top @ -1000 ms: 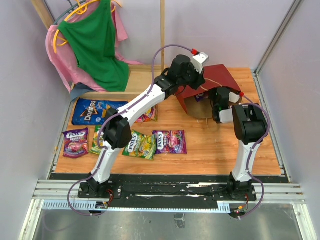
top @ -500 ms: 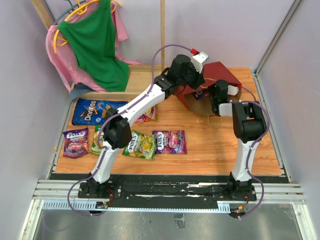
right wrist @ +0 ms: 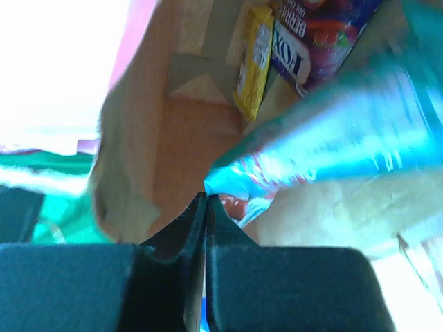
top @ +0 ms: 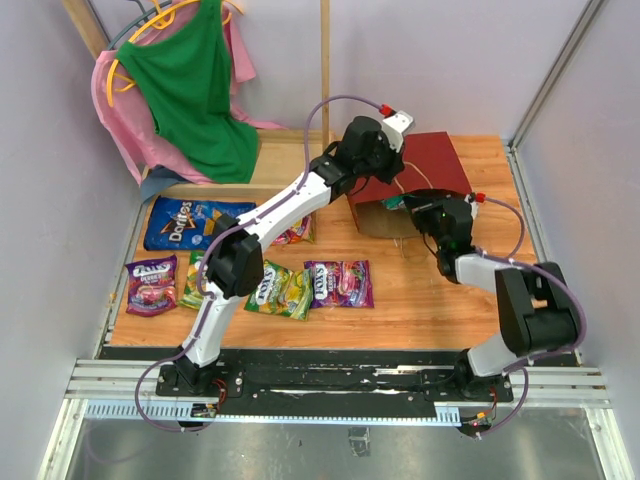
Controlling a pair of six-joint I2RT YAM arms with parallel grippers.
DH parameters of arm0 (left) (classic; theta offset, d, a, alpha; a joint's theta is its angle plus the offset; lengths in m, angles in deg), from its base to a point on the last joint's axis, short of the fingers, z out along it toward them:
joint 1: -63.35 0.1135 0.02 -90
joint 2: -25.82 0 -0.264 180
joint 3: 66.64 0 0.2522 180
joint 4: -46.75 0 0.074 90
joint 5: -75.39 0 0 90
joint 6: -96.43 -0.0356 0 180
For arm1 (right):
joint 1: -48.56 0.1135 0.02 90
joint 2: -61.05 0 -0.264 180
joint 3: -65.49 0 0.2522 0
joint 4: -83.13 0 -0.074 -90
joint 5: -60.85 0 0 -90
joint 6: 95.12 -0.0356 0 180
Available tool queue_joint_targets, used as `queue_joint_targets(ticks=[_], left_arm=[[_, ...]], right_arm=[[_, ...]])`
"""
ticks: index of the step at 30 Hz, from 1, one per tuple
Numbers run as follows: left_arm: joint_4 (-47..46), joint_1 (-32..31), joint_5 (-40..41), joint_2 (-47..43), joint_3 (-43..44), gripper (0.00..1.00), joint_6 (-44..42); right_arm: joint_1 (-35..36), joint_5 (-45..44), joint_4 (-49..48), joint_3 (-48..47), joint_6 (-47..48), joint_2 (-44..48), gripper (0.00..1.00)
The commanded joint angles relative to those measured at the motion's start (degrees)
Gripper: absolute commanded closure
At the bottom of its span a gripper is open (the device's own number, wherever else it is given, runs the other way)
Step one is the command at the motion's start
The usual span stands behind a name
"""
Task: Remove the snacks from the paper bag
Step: Take out the snack from the paper bag, then place the snack at the center of the board.
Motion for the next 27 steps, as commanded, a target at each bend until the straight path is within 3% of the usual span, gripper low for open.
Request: queue_joint_targets(ticks=[1, 7, 12, 15, 19, 27], left_arm=[[-4.45, 0.79, 1.43, -2.40, -2.49, 0.95, 0.34], [-6.01, 0.97, 2.40, -3.82, -4.40, 0.95, 0.25], [-6.08, 1.19, 3.49, -4.16, -4.65, 0.95, -0.49], [-6.34, 1.23, 4.94, -4.94, -6.01, 0.95, -1.52], [-6.65, 1.32, 7.41, -6.46, -7.93, 0.96, -2.92], [-7.24, 1.30, 11.44, -9.07, -12.16, 0.97, -4.66]], right_arm=[[2.71, 6.28, 6.93, 2.95, 4.16, 8.86, 0.99], [3.44, 6.40, 30.77, 2.10, 8.84, 25.86, 0.99], [3.39, -3.08, 55.14, 0.11, 16.99, 43.52, 0.99], [0.42, -7.20, 64.84, -0.33, 20.15, 52.33, 0.99], [-6.46, -3.80, 69.84, -1.87, 23.22, 57.92, 0.99], [-15.12, -6.87, 67.61, -7.29, 25.35, 54.77, 0.99]])
